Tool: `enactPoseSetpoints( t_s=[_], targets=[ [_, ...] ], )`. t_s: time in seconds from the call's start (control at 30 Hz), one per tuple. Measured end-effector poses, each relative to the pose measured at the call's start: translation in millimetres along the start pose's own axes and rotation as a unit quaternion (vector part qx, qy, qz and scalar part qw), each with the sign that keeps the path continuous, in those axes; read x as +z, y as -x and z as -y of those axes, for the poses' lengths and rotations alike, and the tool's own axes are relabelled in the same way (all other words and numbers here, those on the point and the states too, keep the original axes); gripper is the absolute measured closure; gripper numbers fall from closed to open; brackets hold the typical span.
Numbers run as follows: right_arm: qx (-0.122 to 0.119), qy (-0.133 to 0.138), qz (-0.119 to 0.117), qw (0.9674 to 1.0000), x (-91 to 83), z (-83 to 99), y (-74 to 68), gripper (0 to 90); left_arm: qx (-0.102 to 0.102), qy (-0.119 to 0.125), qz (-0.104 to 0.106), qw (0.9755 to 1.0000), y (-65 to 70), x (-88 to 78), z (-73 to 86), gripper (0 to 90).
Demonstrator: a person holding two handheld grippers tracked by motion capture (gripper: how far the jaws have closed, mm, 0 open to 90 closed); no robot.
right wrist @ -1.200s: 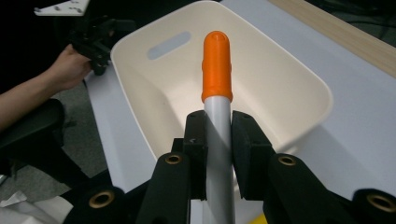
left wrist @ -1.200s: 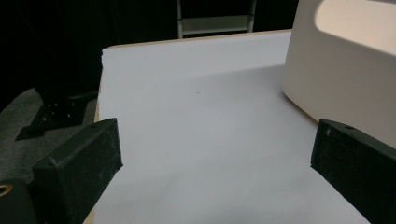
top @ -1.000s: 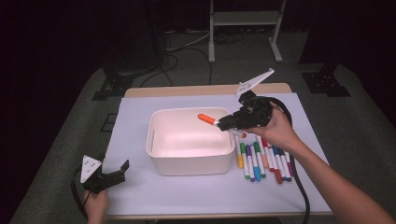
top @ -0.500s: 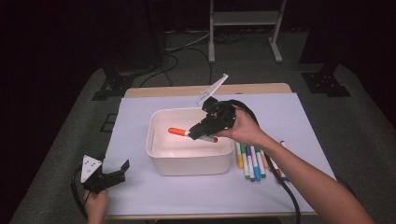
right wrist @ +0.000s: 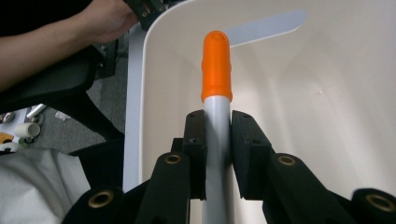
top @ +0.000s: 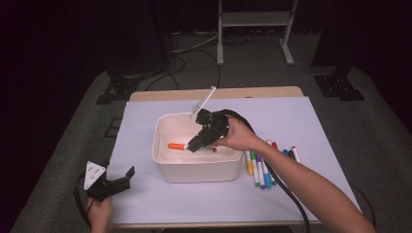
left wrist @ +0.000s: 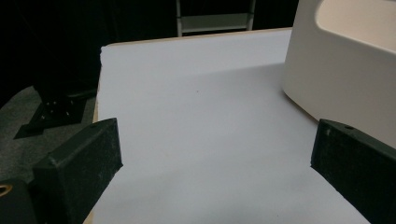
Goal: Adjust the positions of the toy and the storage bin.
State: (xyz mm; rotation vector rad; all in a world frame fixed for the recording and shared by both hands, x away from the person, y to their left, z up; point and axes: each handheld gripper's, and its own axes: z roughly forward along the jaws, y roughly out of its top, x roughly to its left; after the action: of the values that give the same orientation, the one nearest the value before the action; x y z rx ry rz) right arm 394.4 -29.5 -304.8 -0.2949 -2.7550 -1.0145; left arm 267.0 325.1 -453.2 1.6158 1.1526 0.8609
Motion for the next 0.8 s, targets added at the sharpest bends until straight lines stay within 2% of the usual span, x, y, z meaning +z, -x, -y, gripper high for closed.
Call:
enactPoseSetpoints(
  t_s=[0.1,0.23,0.4,0.43,0.47,0.5,0.6,0.8],
  targets=[
    [-0.005,-0.021,-0.01,0.9997,13.0,-0.5,3.3,76.2,0.0,0.001,0.0,1.0,0.1,-0.1,0.0,0.5],
    [-0.002,-0.033,-0.015,0.9993,20.9,-1.0,4.8,76.2,-0.001,0.001,0.0,1.0,-0.2,-0.3,0.1,0.5],
    [-0.007,-0.07,-0.016,0.9974,35.4,-2.0,7.1,76.2,-0.001,0.0,0.0,1.0,-0.6,-0.7,0.1,0.5],
    [-0.007,-0.07,-0.016,0.9974,35.4,-2.0,7.1,76.2,-0.001,0.0,0.0,1.0,-0.6,-0.7,0.1,0.5],
    [-0.013,-0.085,-0.01,0.9962,41.1,-1.8,7.2,76.2,-0.001,0.0,0.0,1.0,-0.6,-0.6,0.1,0.5],
    [-0.013,-0.085,-0.01,0.9962,41.1,-1.8,7.2,76.2,-0.001,0.0,0.0,1.0,-0.7,-0.6,0.1,0.5],
    [-0.015,-0.115,-0.007,0.9933,51.5,-1.7,7.0,76.2,-0.002,0.0,0.001,1.0,-0.6,-0.7,0.1,0.5],
    [-0.023,-0.137,-0.004,0.9903,59.8,-1.5,6.6,76.2,-0.004,0.002,0.0,1.0,-1.0,-0.6,0.2,0.5]
  ],
)
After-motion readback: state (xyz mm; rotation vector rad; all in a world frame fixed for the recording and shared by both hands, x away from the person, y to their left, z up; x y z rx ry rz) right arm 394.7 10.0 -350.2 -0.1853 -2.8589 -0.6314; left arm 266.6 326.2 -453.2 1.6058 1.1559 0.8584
